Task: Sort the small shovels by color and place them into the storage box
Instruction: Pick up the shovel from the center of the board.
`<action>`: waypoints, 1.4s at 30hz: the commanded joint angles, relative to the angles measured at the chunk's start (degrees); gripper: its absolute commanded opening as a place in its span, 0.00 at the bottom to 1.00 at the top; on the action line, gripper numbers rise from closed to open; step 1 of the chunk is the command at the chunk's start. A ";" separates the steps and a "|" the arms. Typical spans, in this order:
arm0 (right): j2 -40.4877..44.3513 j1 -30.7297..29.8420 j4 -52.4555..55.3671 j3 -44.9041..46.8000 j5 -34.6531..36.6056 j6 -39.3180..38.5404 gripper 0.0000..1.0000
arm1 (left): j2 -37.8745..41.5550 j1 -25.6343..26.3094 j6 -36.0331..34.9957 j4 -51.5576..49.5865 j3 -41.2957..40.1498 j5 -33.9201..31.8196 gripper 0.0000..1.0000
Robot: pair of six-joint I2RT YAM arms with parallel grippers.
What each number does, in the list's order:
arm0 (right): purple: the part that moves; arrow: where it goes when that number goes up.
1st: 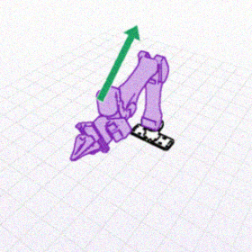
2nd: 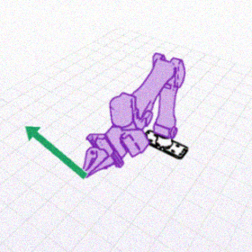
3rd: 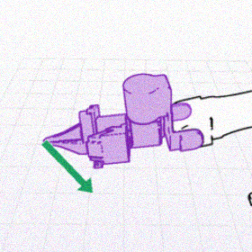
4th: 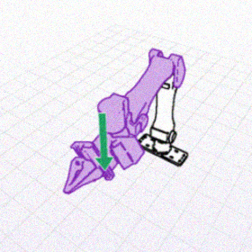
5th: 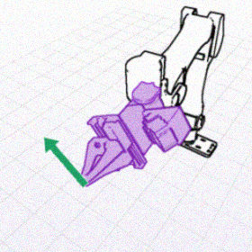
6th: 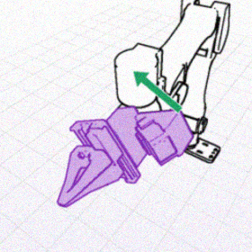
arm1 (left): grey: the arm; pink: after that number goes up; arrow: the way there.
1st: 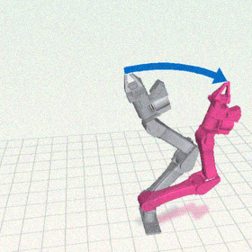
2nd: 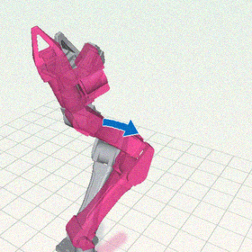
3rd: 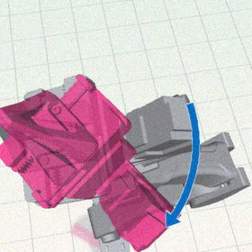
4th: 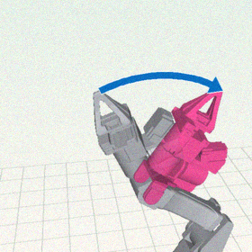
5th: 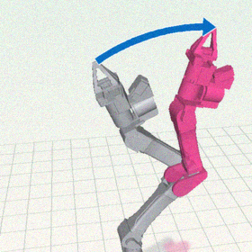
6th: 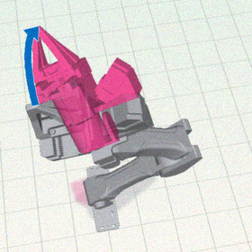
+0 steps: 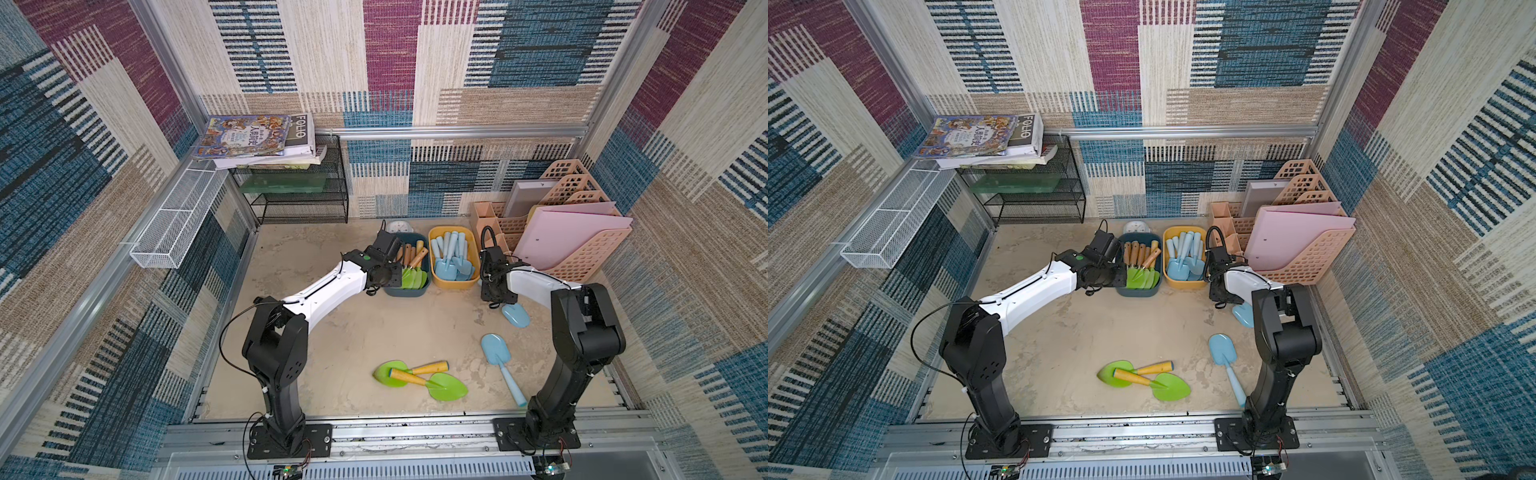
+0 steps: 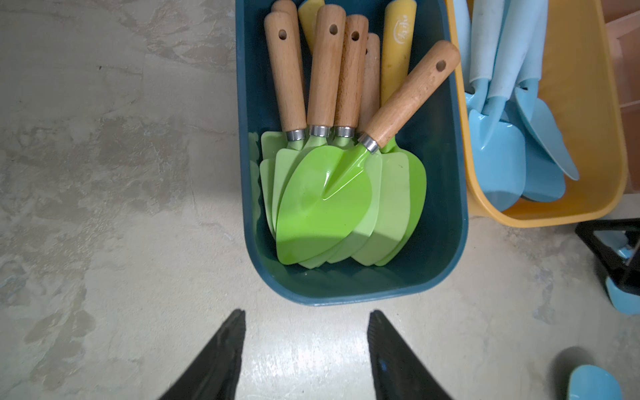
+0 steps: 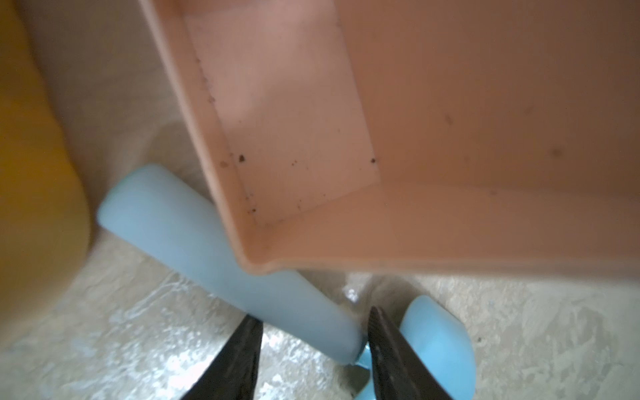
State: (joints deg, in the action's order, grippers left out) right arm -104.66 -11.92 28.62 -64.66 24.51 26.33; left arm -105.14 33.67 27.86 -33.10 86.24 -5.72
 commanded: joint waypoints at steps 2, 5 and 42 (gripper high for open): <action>-1.33 -0.04 1.13 -0.64 1.21 -1.92 0.51 | -0.37 -0.27 0.21 1.19 -0.17 0.73 0.58; -1.72 0.27 -0.08 -0.30 -3.35 -3.28 0.50 | -0.68 -0.41 0.26 0.95 0.09 0.71 0.58; 2.79 0.15 -3.28 7.60 -20.26 -3.14 0.20 | 1.55 -0.37 2.54 -0.31 -0.78 4.39 0.56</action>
State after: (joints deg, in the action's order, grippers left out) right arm -100.86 -11.62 20.47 -57.74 7.97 23.05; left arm -104.09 33.41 30.02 -33.52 85.27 -1.50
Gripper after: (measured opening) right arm 0.222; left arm 0.565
